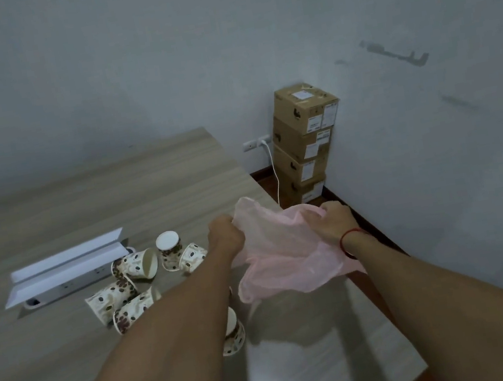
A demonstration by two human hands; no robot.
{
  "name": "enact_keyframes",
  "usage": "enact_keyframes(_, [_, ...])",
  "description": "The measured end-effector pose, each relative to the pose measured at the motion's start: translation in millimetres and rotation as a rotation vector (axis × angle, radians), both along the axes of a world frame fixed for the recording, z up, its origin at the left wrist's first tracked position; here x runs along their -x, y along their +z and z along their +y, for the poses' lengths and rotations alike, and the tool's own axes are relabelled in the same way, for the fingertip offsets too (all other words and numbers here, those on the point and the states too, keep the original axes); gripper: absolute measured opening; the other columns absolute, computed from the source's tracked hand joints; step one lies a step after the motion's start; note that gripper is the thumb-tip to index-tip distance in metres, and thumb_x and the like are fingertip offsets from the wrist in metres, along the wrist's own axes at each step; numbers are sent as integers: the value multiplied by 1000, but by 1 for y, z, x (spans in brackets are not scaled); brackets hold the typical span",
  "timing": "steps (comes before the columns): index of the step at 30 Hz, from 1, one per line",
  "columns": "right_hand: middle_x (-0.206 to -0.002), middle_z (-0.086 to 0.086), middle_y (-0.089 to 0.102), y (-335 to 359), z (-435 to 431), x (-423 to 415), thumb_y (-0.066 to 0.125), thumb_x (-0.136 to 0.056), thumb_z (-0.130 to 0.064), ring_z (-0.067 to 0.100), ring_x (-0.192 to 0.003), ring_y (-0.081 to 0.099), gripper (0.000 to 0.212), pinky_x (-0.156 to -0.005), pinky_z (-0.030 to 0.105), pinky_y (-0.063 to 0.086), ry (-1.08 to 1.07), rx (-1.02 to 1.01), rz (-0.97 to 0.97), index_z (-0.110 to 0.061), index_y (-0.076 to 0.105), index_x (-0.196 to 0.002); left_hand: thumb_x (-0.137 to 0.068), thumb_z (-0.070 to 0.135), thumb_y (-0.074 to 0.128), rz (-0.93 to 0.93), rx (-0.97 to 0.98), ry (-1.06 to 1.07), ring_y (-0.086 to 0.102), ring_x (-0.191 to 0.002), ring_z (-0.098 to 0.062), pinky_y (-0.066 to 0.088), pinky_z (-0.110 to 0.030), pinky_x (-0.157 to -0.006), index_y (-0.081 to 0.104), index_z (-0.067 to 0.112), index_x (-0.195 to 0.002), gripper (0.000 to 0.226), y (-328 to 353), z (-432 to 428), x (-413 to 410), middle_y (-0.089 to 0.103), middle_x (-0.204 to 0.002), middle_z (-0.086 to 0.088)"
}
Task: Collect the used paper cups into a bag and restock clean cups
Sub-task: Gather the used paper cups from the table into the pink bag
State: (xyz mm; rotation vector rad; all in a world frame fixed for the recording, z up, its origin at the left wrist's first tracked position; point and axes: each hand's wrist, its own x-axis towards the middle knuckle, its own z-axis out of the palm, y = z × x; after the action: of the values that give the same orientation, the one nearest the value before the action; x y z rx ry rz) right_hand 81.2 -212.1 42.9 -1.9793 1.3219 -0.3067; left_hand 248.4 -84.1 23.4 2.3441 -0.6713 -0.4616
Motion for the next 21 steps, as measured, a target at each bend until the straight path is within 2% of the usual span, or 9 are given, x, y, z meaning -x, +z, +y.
enact_keyframes(2, [-76, 5, 57, -4, 2, -2, 52, -91, -36, 28, -80, 59, 27, -75, 34, 50, 43, 56, 50, -16, 54, -73, -86, 7, 56, 5, 4, -2, 64, -95, -36, 38, -29, -67, 63, 7, -70, 18, 2, 5, -5, 67, -91, -20])
enact_keyframes(3, [-79, 6, 58, -6, 4, -3, 51, -91, -35, 29, -81, 60, 26, -77, 35, 51, 58, 80, 74, -16, 55, -75, -86, 8, 57, 7, 8, -9, 64, -96, -34, 39, -29, -68, 65, 7, -70, 18, 3, 9, -6, 66, -91, -18])
enact_keyframes(6, [-81, 9, 61, -11, 12, 0, 52, -91, -31, 30, -82, 62, 24, -75, 36, 51, 96, 120, 112, -16, 56, -74, -86, 13, 62, 9, 27, -17, 65, -102, -28, 47, -29, -81, 74, 3, -98, 19, -4, 22, -9, 71, -106, -14])
enact_keyframes(9, [-85, 12, 64, -18, 19, 4, 54, -91, -32, 32, -85, 65, 24, -78, 38, 54, 104, 112, 106, -15, 59, -75, -85, 11, 64, 18, 36, -1, 65, -102, -27, 48, -28, -83, 73, 0, -100, 21, -13, 34, -1, 71, -107, -15])
enact_keyframes(14, [-99, 15, 68, -22, 25, 7, 53, -92, -35, 33, -93, 64, 33, -81, 36, 51, 90, 90, 60, -7, 68, -99, -87, 8, 58, 47, 50, 106, 64, -105, -30, 49, -32, -86, 71, 1, -101, 20, -17, 45, 12, 69, -109, -17])
enact_keyframes(18, [-102, 16, 68, -26, 30, 7, 53, -92, -39, 33, -96, 64, 37, -84, 38, 52, 113, 81, 16, -6, 67, -104, -88, 10, 46, 47, -89, 127, 61, -110, -35, 51, -39, -93, 67, -1, -106, 29, -30, 60, 13, 66, -115, -19])
enact_keyframes(21, [-102, 17, 68, -34, 33, 11, 54, -91, -40, 34, -94, 65, 39, -78, 36, 51, 123, 73, 17, -5, 67, -102, -90, 11, 48, 31, -256, 136, 57, -118, -36, 47, -38, -95, 60, -1, -119, 33, -39, 75, 25, 61, -124, -20])
